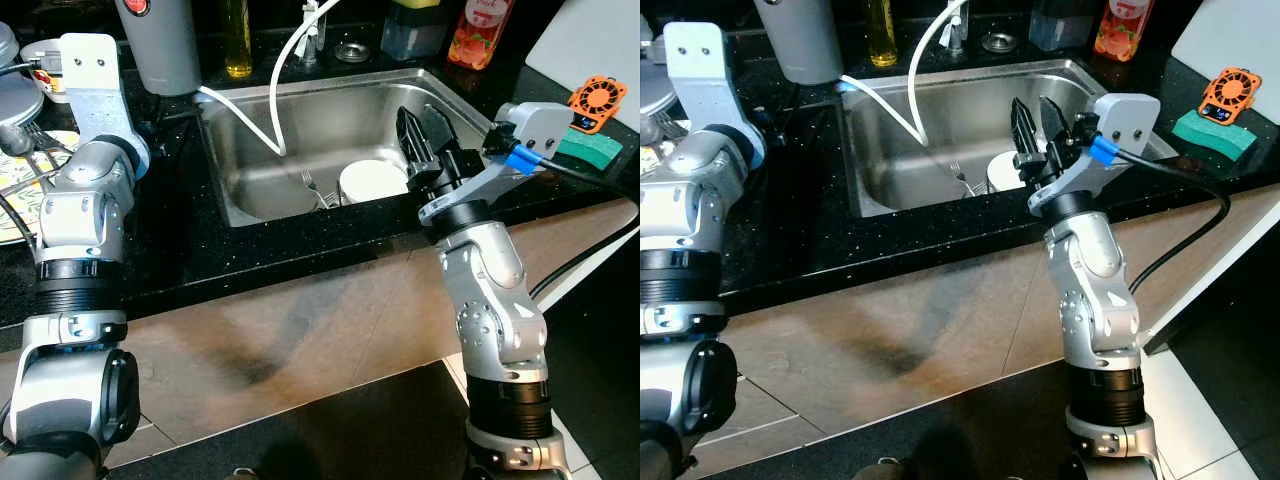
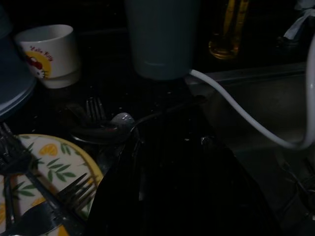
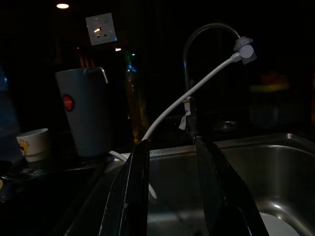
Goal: Kitchen organization
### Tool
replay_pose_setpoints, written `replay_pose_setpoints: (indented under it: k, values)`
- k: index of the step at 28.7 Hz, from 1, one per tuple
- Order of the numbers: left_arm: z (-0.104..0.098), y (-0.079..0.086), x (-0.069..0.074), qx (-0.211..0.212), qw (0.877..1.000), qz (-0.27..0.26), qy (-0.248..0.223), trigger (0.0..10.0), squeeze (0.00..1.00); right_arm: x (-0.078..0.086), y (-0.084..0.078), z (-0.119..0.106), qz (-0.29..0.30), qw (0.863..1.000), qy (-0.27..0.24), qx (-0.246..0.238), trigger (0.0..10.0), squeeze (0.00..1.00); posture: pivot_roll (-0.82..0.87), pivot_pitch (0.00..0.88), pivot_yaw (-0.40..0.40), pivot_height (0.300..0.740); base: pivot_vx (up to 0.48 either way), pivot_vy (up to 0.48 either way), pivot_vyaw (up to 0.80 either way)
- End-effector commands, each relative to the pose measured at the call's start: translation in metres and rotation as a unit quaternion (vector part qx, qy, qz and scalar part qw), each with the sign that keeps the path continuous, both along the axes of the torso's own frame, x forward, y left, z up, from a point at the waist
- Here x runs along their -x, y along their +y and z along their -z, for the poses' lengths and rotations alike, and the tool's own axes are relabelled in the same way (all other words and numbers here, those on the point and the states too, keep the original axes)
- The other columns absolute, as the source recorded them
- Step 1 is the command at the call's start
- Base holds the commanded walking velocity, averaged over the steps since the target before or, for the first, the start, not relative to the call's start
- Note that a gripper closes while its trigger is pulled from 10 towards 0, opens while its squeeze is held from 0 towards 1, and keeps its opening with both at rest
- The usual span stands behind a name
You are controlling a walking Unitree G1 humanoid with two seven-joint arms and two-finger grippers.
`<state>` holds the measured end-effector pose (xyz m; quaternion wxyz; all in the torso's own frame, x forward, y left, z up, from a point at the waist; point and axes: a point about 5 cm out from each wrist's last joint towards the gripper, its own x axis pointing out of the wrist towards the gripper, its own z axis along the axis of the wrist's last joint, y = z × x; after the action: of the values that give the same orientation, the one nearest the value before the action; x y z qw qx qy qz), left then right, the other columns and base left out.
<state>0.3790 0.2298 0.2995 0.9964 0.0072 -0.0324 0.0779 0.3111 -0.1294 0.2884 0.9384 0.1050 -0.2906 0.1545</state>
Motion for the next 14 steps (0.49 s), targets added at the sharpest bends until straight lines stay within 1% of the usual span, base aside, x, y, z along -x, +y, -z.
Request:
replay_pose_setpoints:
  k: [1,3,4,5,6,8,9,10,12,13,14]
  values:
    - [-0.002,0.005,0.001,-0.015,1.0,0.003,-0.005,10.0,0.0,0.0,0.0,0.004,-0.001,1.0,0.007,-0.005,10.0,0.0,0.16,0.106,-0.007,0.74,0.0,0.0,0.0]
    - [-0.002,0.007,0.002,-0.022,1.0,0.006,-0.007,10.0,0.0,0.0,0.001,0.004,-0.001,1.0,0.008,-0.006,10.0,0.0,0.16,0.106,-0.007,0.74,0.0,0.0,0.0]
    - [-0.004,0.008,0.003,-0.033,0.999,0.013,-0.016,10.0,0.0,0.001,0.0,0.005,-0.001,1.0,0.009,-0.007,10.0,0.0,0.16,0.105,-0.005,0.74,0.0,0.0,0.0]
    - [-0.006,0.007,0.006,-0.018,0.999,0.027,-0.033,10.0,0.0,0.0,-0.001,0.006,0.001,1.0,0.013,-0.013,10.0,0.0,0.16,0.105,-0.007,0.74,0.0,0.0,0.0]
    - [-0.008,0.004,0.009,0.026,0.997,0.05,-0.058,10.0,0.0,-0.001,-0.003,0.008,0.003,0.999,0.021,-0.027,10.0,0.0,0.16,0.104,-0.009,0.74,0.0,0.0,0.0]
    - [-0.009,-0.001,0.012,0.079,0.992,0.062,-0.08,10.0,0.0,-0.003,-0.005,0.009,0.002,0.999,0.028,-0.042,10.0,0.0,0.17,0.102,-0.011,0.74,0.0,0.0,0.0]
    - [-0.006,-0.005,0.013,0.102,0.989,0.067,-0.081,10.0,0.0,-0.004,-0.006,0.01,0.001,0.998,0.033,-0.051,10.0,0.0,0.17,0.102,-0.014,0.74,0.0,0.0,0.0]
    - [-0.006,-0.005,0.013,0.102,0.989,0.067,-0.081,10.0,0.0,-0.004,-0.006,0.01,0.001,0.998,0.033,-0.051,10.0,0.0,0.17,0.102,-0.014,0.74,0.0,0.0,0.0]
    - [-0.001,-0.01,0.014,0.106,0.988,0.069,-0.089,10.0,0.0,-0.006,-0.006,0.012,0.0,0.997,0.043,-0.064,10.0,0.0,0.17,0.101,-0.018,0.74,0.0,0.0,0.0]
    - [0.001,-0.012,0.014,0.115,0.987,0.07,-0.087,10.0,0.0,-0.007,-0.007,0.013,-0.001,0.996,0.049,-0.075,10.0,0.0,0.16,0.1,-0.02,0.74,0.0,0.0,0.0]
    - [0.004,-0.013,0.014,0.104,0.989,0.066,-0.084,10.0,0.0,-0.009,-0.008,0.014,0.001,0.995,0.055,-0.081,10.0,0.0,0.16,0.098,-0.021,0.74,0.0,0.0,0.0]
